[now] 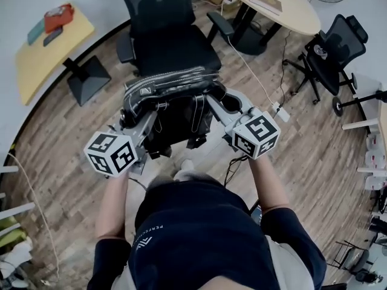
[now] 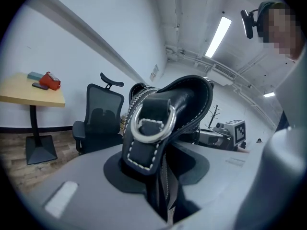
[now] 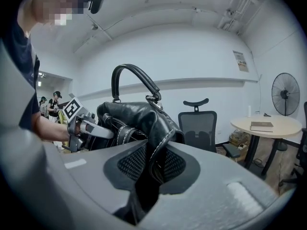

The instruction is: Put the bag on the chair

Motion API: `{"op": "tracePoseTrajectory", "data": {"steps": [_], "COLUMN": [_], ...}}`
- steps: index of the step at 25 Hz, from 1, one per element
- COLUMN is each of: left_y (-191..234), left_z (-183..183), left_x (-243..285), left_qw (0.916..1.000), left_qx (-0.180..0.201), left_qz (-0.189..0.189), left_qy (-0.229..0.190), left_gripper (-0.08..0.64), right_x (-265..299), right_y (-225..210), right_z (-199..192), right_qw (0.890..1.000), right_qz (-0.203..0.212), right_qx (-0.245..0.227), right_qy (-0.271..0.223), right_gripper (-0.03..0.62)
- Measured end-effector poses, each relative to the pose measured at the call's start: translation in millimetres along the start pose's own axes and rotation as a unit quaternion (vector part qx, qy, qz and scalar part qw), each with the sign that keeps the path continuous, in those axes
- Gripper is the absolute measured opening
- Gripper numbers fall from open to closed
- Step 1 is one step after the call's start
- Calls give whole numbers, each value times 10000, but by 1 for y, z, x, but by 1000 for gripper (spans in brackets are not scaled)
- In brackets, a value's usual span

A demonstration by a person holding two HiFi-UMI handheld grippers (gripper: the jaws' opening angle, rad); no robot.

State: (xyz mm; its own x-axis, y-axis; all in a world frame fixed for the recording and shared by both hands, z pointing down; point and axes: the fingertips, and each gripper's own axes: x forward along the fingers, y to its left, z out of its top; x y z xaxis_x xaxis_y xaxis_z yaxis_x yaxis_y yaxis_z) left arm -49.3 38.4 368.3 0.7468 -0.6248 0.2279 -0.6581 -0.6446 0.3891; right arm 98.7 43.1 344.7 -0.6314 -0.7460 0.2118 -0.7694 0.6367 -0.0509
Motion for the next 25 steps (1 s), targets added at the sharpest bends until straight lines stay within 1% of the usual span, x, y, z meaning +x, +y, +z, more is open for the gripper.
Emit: {"op": "tracePoseTrajectory", "data": {"steps": [4,10,14,17,20,25], "left_y": [17,53,89,112,139,183], "left_z": [11,29,39,46,62,86], "left_x": [30,73,114,148,175,214], "left_qw": [9998,9996,9997,9996,9992,9992], "left_qx": [-9,-45,-85,-164,-176,-94], "left_qz": [173,267,196,80,-22,54], "left_qy": [-83,9,91,216,361,375], "left_gripper": [155,158,160,160,161,158], "right_x": [20,57,90,114,144,197], "right_y": [-31,-71,-105,-136,-163,-204], "right_z": [6,7,4,2,7,11], "right_qw": [10000,9996,9989,9979,9970,9948], "right_qz": [-21,-201,-343,-451,-515,-645], "right_qx": [-18,169,177,287,364,590], "right_qy": [14,115,260,379,459,527], "right_gripper": [64,64,64,64,64,64]}}
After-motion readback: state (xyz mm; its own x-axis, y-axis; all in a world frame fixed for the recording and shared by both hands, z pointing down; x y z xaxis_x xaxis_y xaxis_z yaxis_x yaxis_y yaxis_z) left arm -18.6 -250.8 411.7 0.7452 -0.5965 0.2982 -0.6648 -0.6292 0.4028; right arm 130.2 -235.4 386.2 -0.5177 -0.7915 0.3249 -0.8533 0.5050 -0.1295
